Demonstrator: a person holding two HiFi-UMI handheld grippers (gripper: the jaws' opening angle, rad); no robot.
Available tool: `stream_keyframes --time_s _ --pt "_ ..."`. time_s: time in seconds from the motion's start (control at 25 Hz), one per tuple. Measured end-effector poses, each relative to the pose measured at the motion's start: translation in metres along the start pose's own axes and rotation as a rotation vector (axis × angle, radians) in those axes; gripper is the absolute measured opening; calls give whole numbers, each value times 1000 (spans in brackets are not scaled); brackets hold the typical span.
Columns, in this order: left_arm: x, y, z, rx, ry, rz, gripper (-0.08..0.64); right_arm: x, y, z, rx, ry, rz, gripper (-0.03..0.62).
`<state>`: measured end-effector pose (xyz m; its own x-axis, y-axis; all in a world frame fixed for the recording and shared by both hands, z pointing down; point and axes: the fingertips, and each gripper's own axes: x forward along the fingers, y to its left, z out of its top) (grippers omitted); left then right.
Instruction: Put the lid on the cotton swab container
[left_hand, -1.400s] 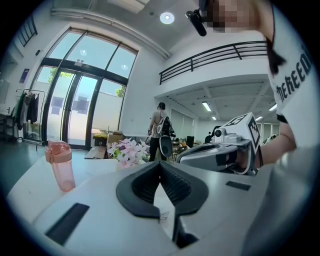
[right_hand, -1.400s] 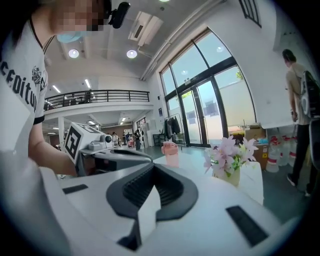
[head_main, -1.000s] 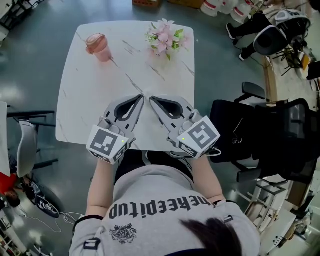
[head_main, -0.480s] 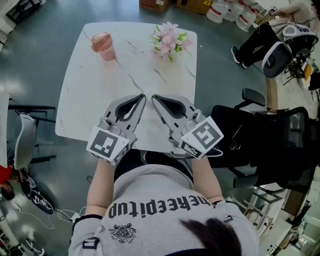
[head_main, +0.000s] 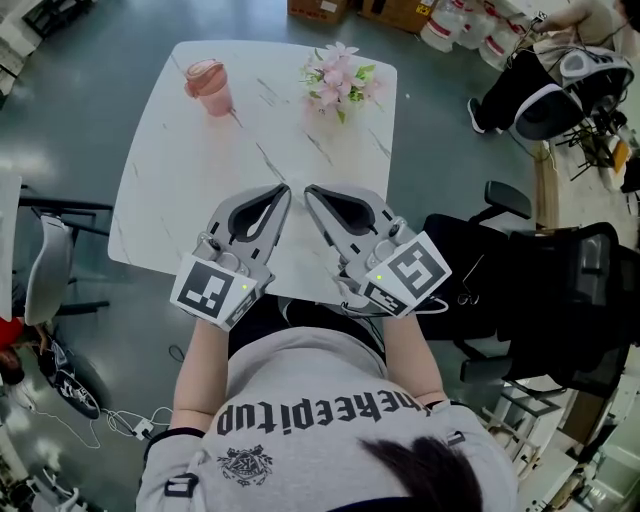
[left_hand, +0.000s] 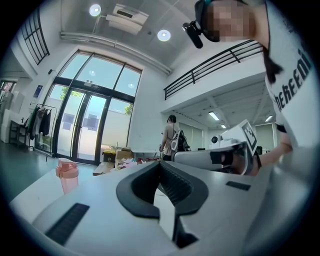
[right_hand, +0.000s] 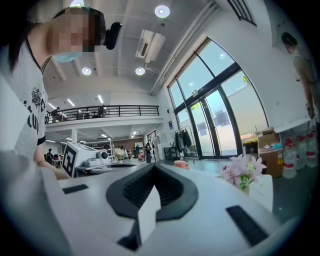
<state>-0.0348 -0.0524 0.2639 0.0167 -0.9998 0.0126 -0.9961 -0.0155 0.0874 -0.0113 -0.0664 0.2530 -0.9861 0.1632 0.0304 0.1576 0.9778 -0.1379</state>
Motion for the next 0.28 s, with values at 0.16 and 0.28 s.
stream_keyframes --time_s 0.16,0.28 --pt "1 -6 0 18 -8 7 15 -7 1 0 -1 -7 0 11" --pt "2 -12 1 13 -3 11 15 -13 1 1 -4 -10 -1 11"
